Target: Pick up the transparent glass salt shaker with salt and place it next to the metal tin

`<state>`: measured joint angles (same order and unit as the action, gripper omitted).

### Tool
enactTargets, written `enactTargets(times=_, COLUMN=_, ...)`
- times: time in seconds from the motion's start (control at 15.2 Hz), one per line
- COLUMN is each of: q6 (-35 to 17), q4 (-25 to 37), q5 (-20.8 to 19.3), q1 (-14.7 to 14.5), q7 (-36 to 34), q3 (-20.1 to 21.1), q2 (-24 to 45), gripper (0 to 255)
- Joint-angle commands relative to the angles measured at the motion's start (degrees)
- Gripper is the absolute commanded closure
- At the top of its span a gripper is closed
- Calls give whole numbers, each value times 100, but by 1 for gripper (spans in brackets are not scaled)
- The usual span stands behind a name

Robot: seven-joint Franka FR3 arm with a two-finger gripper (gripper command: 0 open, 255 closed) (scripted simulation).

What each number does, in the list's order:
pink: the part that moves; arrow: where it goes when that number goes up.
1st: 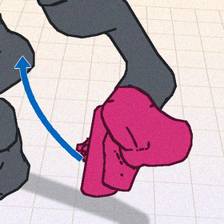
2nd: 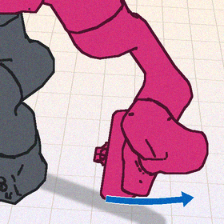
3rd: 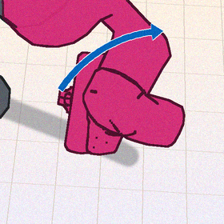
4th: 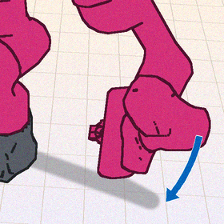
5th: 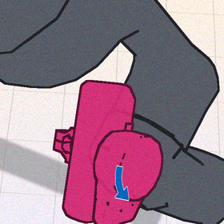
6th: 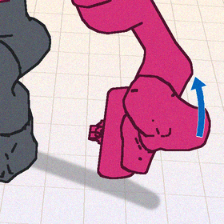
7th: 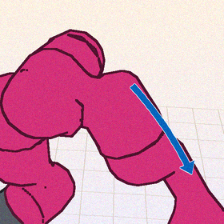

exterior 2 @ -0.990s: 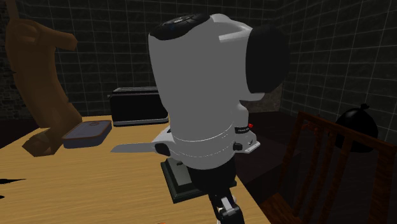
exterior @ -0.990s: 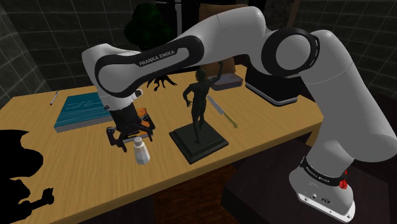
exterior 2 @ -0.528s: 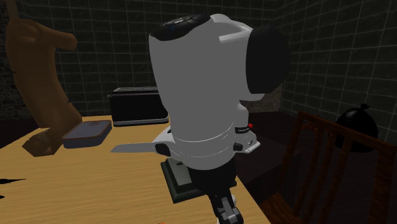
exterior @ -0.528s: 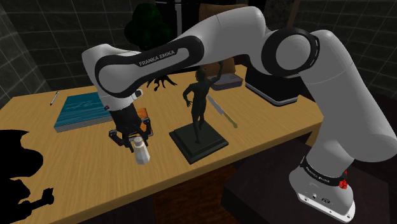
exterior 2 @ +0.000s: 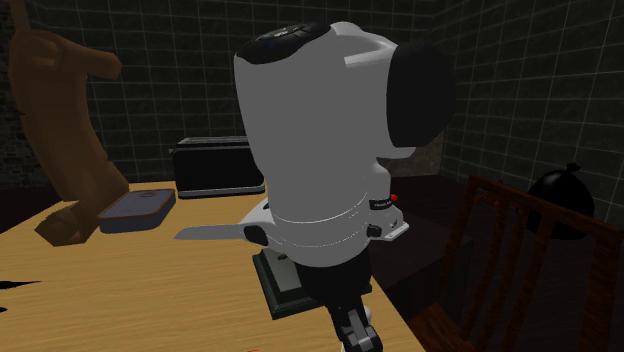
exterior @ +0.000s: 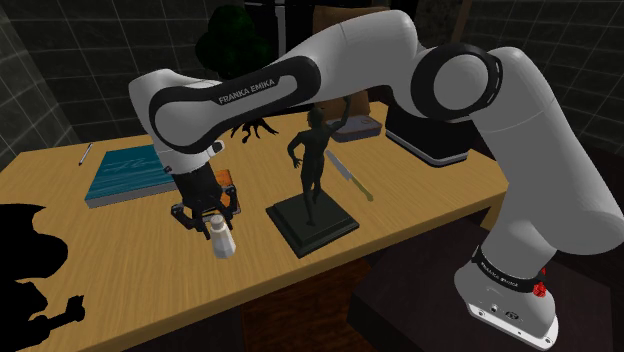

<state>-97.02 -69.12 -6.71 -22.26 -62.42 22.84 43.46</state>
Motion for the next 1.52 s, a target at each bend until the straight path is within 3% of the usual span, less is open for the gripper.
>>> enactTargets(times=0.0, q6=65, q4=42, q5=5, q1=-2, q7=-2, q3=4, q2=-20, gripper=255)
enactTargets(times=0.79, q6=904, q4=777, q5=51, q1=-80, q7=-40, q3=45, q2=-145, gripper=255)
enactTargets(times=1.45, q6=1784, q4=1828, q5=28, q1=-258, q7=-80, q3=43, q2=0, gripper=255)
